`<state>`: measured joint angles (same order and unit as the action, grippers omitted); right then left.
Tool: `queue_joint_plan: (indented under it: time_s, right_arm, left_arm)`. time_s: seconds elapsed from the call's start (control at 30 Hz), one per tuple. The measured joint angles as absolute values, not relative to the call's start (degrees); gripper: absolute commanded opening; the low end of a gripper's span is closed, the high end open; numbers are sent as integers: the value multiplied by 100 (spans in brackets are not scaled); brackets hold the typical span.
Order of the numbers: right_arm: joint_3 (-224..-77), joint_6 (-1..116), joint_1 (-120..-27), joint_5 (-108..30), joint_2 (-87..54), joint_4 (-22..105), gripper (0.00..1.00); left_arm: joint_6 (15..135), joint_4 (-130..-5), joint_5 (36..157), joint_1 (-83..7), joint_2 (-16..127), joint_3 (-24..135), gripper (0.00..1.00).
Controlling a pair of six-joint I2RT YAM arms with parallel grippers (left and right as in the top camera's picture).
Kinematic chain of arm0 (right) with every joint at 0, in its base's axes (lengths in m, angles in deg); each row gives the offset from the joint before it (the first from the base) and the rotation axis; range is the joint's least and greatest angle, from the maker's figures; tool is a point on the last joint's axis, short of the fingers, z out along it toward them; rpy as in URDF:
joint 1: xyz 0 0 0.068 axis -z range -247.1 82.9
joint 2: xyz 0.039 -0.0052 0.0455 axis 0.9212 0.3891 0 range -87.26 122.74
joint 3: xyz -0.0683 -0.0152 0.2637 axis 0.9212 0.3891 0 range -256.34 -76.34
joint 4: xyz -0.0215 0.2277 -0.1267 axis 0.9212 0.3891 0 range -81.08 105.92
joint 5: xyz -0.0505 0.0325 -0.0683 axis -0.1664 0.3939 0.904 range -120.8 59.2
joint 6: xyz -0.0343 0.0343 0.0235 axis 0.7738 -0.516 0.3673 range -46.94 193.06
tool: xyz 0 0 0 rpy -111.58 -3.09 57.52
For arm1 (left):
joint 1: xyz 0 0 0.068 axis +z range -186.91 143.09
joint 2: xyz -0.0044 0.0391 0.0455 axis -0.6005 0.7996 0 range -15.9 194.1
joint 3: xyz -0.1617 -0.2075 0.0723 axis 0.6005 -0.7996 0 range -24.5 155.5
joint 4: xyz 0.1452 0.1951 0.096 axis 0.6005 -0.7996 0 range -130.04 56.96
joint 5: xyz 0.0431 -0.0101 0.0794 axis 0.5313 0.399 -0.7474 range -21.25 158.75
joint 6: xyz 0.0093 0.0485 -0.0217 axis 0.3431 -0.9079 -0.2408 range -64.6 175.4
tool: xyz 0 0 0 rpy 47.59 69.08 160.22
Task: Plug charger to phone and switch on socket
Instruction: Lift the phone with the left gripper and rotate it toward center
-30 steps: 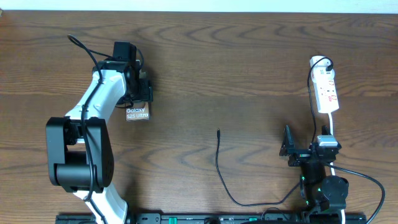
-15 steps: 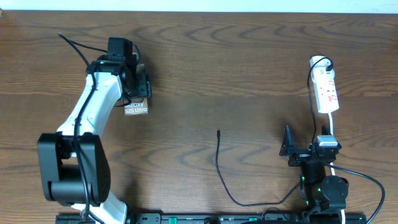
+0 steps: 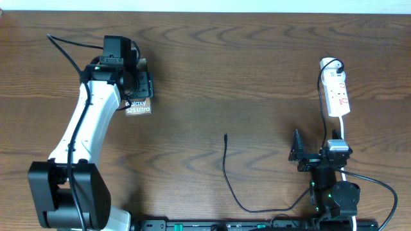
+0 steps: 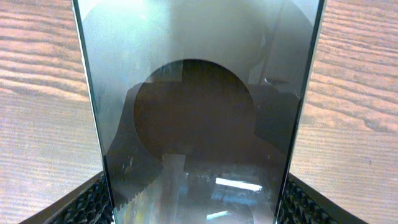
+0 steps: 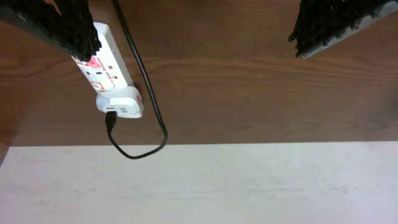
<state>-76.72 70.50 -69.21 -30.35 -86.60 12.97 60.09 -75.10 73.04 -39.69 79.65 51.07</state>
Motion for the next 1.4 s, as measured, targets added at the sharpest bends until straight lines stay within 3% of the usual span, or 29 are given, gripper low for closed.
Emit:
queue_joint_plan:
  time_s: [0.57,1.4]
  right_arm:
    - [-7672,7050,-6921,-3035,-8660,1297,99]
    - [-7672,7050,-6921,-3035,-8660,1297,99]
  left_arm:
    - [6352,-7606,8974,-3969,7888,5107,7]
    - [9231,-7632,11186,-3969,7888,5107,8]
